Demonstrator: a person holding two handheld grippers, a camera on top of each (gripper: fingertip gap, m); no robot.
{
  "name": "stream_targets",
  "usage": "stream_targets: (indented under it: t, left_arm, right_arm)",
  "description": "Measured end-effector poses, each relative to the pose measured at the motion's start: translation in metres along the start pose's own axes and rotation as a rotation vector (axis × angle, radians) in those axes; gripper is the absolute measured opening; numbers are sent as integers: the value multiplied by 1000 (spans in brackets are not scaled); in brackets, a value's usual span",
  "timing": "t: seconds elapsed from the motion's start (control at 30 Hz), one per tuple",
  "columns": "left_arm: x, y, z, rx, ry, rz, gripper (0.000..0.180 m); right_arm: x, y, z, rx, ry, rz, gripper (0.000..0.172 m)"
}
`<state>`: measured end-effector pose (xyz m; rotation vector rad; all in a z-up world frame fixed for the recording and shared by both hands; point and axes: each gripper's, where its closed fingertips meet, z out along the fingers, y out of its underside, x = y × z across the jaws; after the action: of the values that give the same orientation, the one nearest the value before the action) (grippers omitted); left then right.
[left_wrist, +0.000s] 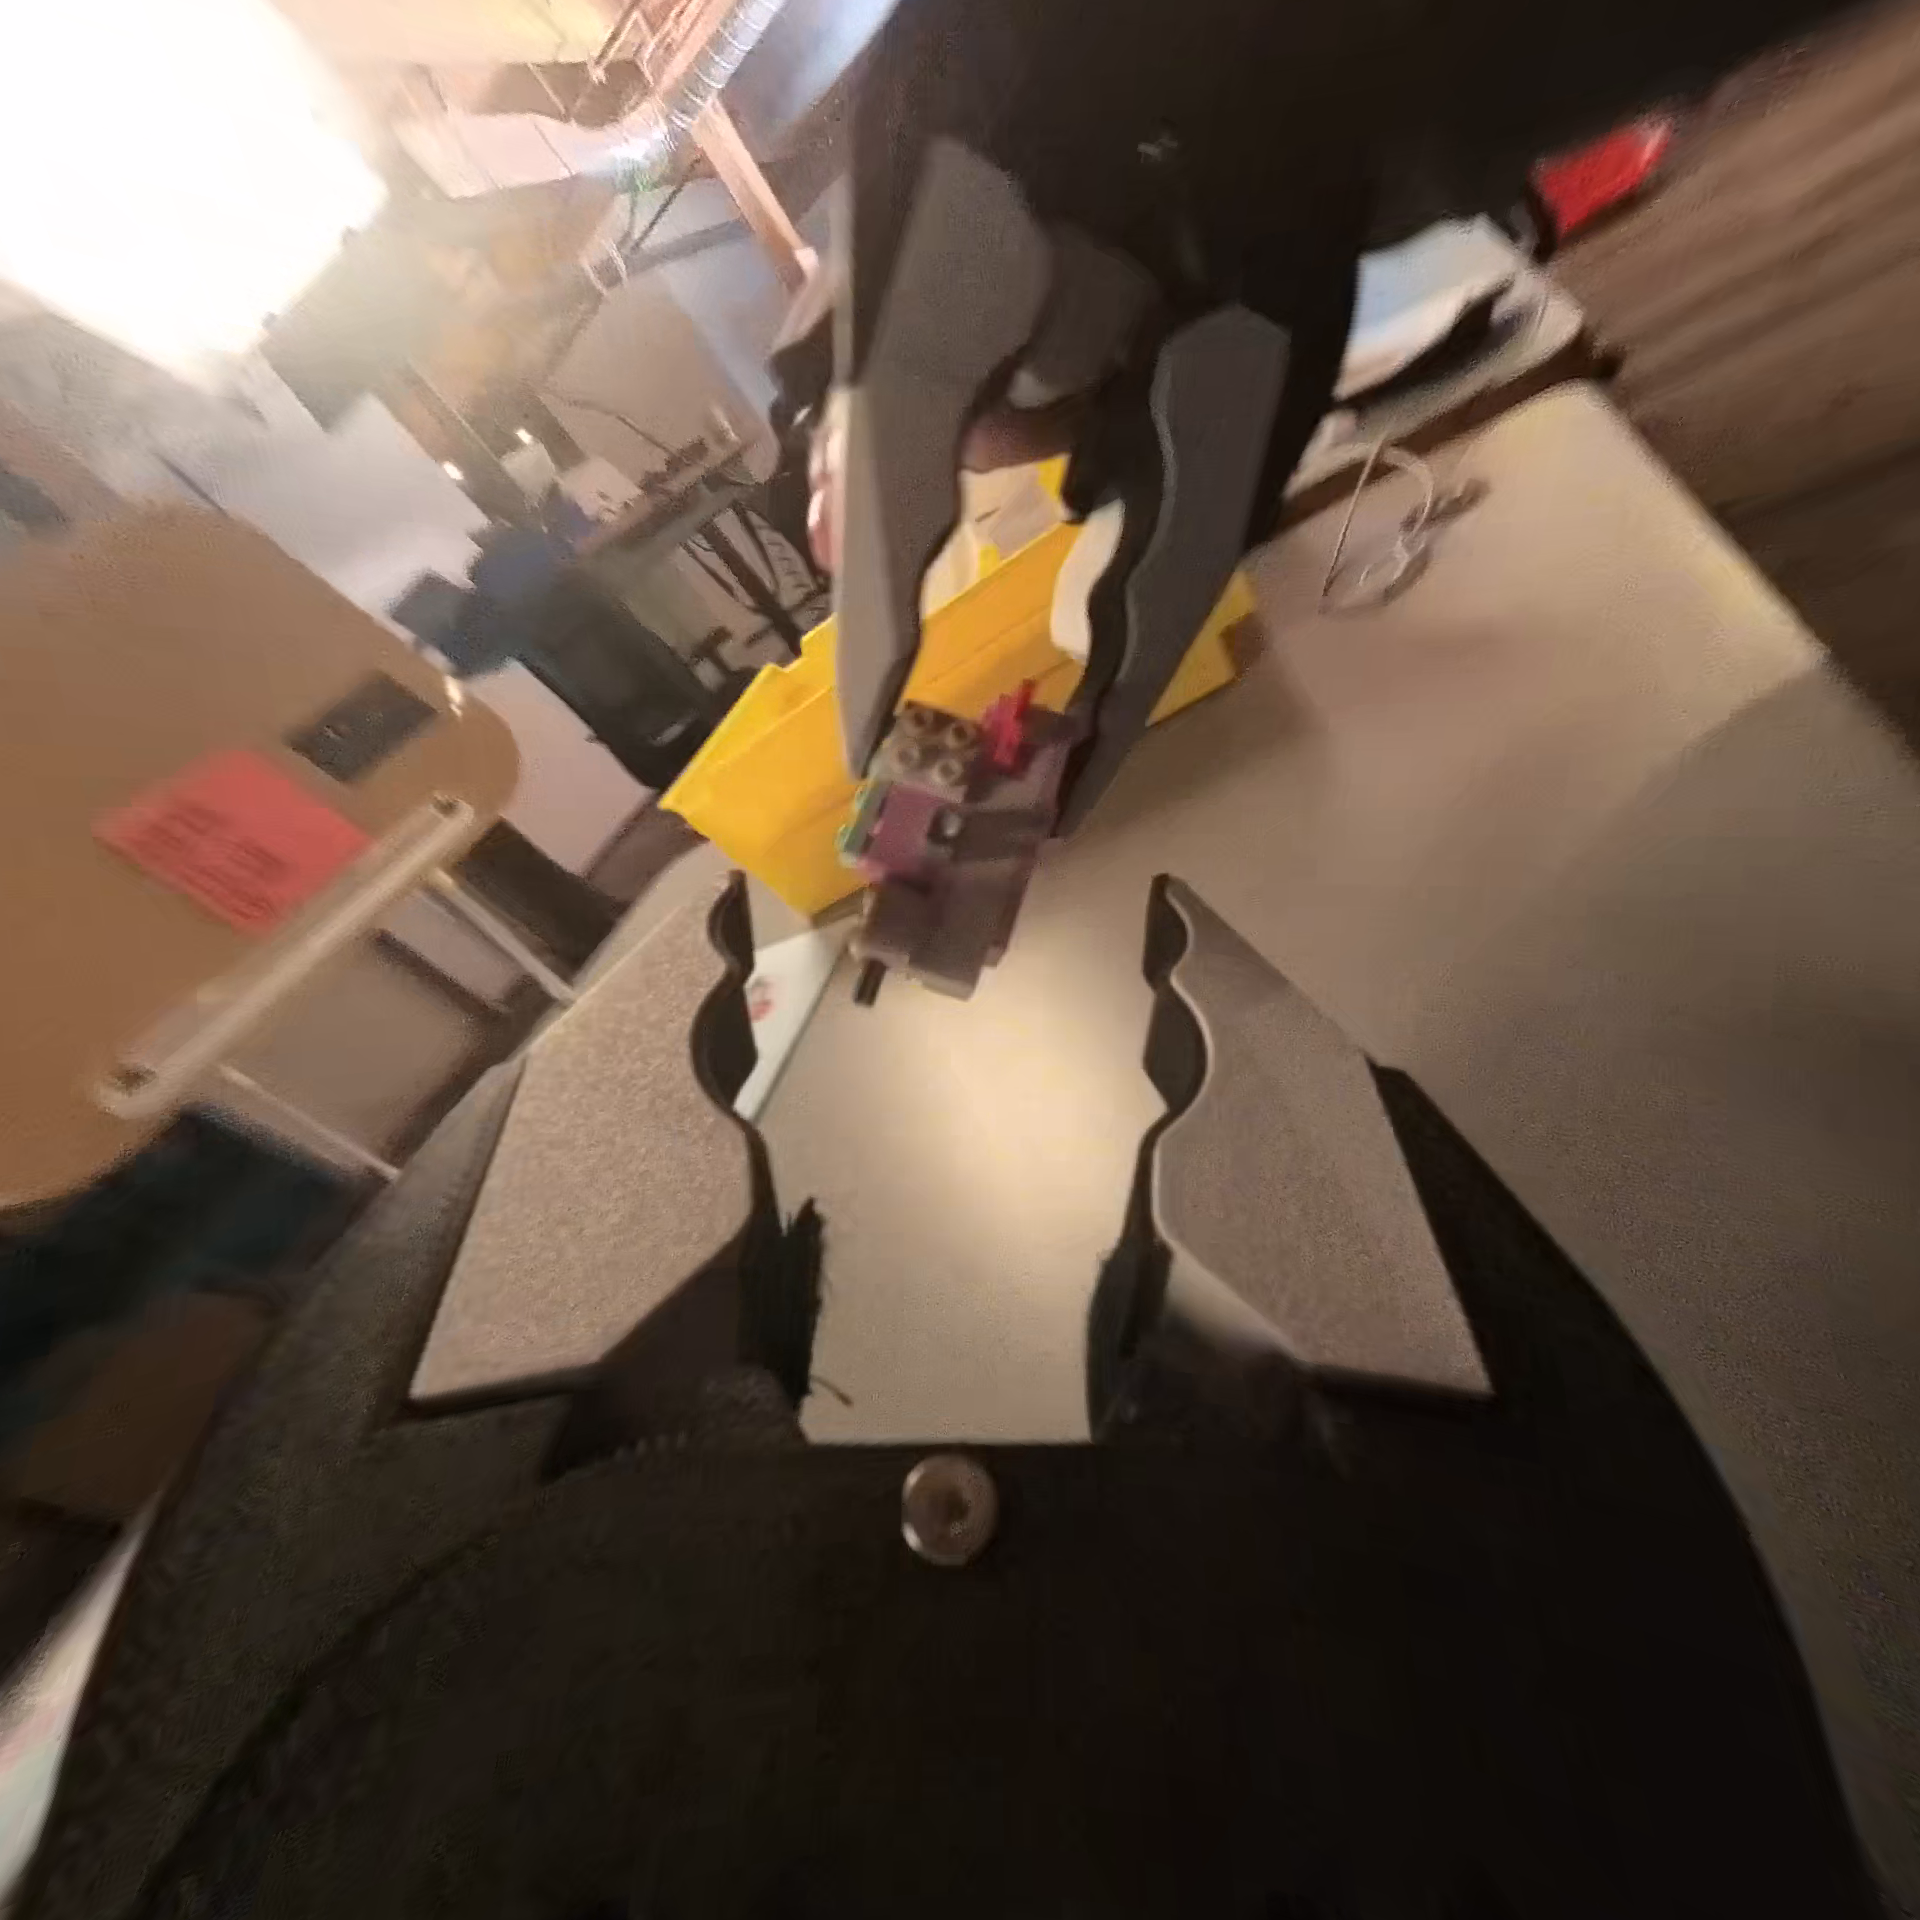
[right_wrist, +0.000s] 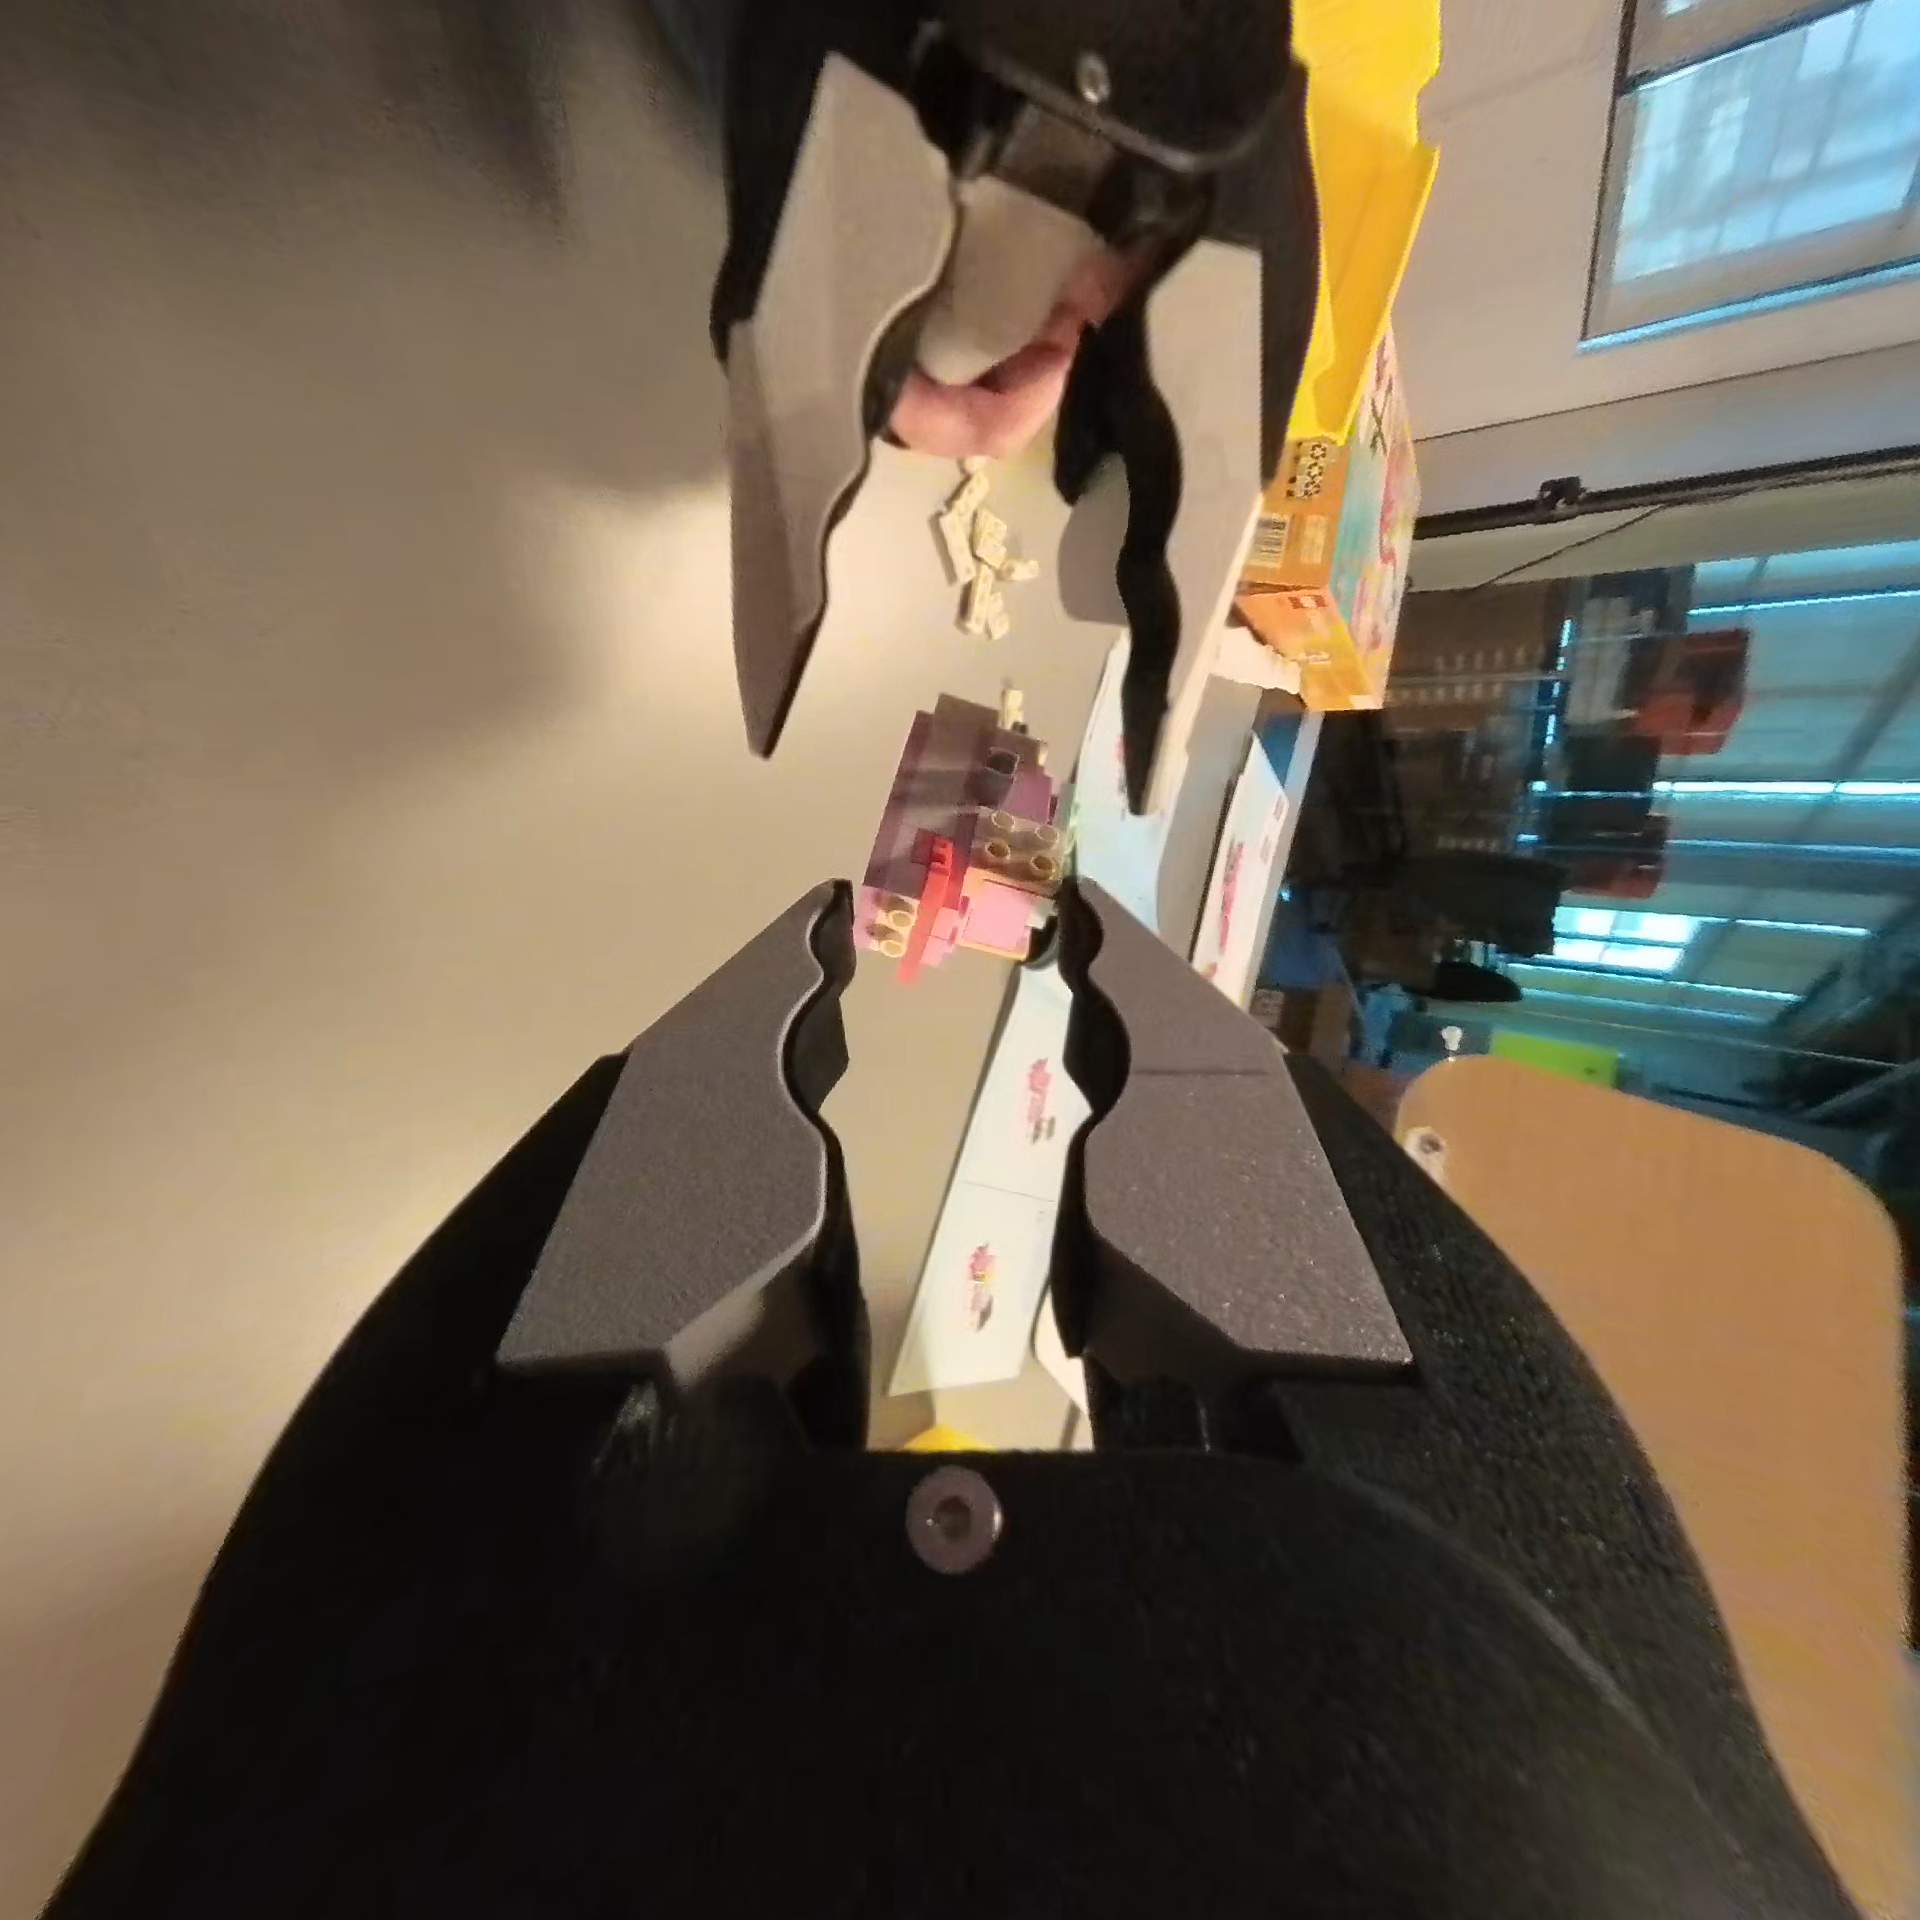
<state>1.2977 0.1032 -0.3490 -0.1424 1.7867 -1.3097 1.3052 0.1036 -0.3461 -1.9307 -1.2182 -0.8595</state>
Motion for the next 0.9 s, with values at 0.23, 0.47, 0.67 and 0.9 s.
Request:
stream_targets:
  t: [0.23, 0.47, 0.67, 0.9]
  left_arm:
    - [8, 5, 6, -69, -51, 239, 47]
    - [3, 16, 6, -191, -78, 341, 35]
    - [-9, 28, 6, -238, -143, 382, 36]
    - [-12, 33, 4, -264, -187, 515, 35]
  right_arm:
    - [-10, -4, 5, 29, -66, 23, 38]
    - [-13, 0, 13, 10, -67, 64, 38]
    - [-16, 16, 21, -26, -94, 314, 47]
    - [-3, 6, 21, 274, -260, 1232, 61]
